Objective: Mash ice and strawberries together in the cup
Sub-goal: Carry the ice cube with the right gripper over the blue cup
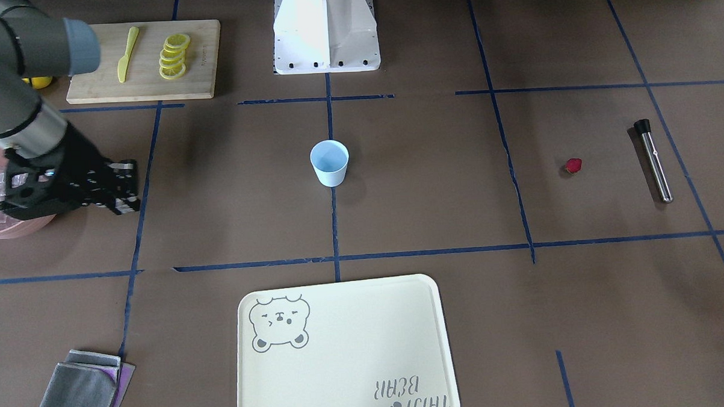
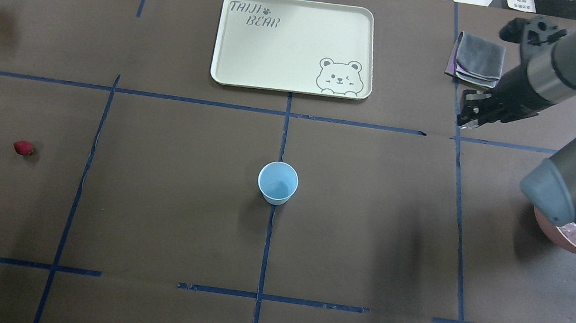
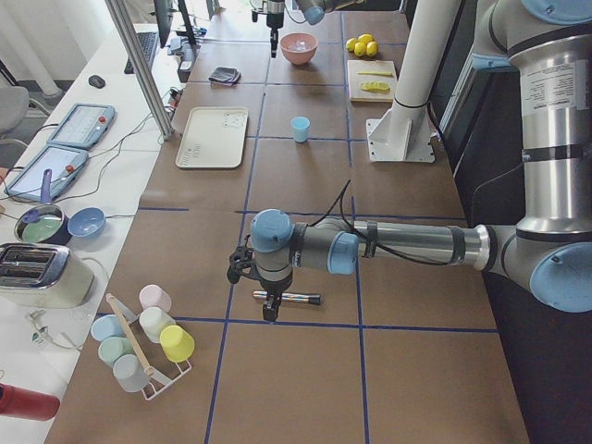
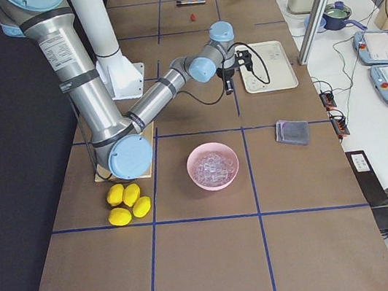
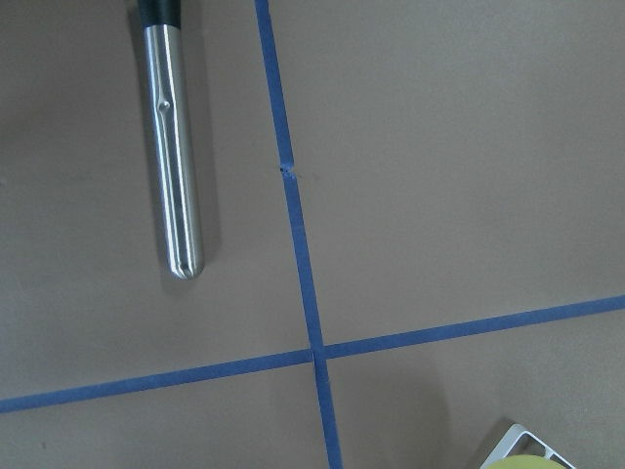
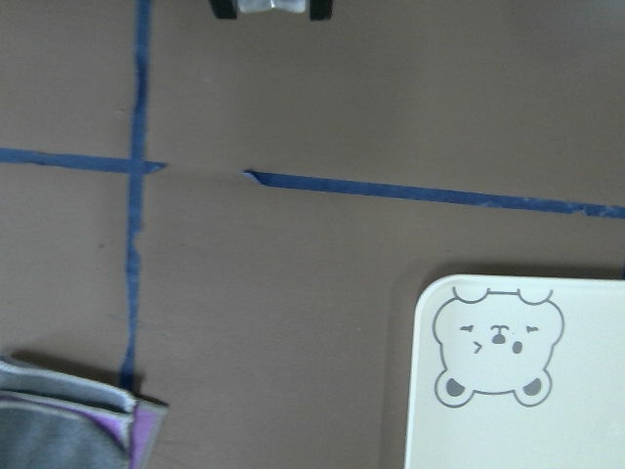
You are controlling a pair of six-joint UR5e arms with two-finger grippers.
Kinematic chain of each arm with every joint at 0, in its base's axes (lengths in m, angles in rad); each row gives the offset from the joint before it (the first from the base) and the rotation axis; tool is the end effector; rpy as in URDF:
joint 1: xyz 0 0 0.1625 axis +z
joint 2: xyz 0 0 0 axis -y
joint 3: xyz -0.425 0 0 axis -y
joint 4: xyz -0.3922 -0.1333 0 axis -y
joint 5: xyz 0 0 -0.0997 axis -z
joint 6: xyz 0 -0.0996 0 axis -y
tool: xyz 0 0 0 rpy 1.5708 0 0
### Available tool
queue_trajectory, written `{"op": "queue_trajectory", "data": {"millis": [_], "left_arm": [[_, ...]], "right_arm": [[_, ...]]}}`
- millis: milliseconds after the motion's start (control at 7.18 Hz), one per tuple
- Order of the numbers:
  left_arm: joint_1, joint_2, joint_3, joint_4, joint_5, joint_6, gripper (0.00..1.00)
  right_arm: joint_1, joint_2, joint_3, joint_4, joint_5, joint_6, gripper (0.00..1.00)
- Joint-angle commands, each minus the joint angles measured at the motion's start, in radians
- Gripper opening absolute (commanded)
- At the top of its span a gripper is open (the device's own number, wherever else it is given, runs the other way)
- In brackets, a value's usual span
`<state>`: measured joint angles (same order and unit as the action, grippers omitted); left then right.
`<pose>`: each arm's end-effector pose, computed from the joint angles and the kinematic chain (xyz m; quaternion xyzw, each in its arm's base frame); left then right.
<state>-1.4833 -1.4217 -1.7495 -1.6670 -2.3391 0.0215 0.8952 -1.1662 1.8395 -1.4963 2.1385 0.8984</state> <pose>-0.0257 -0.4407 0.6297 0.0459 0.3758 0.0739 0.9226 -0.3156 -0.5213 0.3024 0.0629 -0.4324 -0.0023 0.8995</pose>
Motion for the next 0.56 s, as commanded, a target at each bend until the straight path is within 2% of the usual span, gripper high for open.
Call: {"op": "queue_trajectory", "data": {"millis": [0,279,418], "left_arm": [[0.000,-0.006,-0.001,-0.002,0.000,0.000,1.00],[0.000,-0.008,-0.001,-0.002,0.000,0.000,1.00],[0.000,-0.010,-0.001,-0.002,0.000,0.000,1.00]], "right_arm": [[-0.205,0.213,0.000,-0.170,-0.173,0.251,0.00],[-0.368,0.374,-0.023,-0.310,-0.320,0.416,0.00],[-0.436,0.419,-0.046,-0.340,-0.377,0.477,0.00]]}}
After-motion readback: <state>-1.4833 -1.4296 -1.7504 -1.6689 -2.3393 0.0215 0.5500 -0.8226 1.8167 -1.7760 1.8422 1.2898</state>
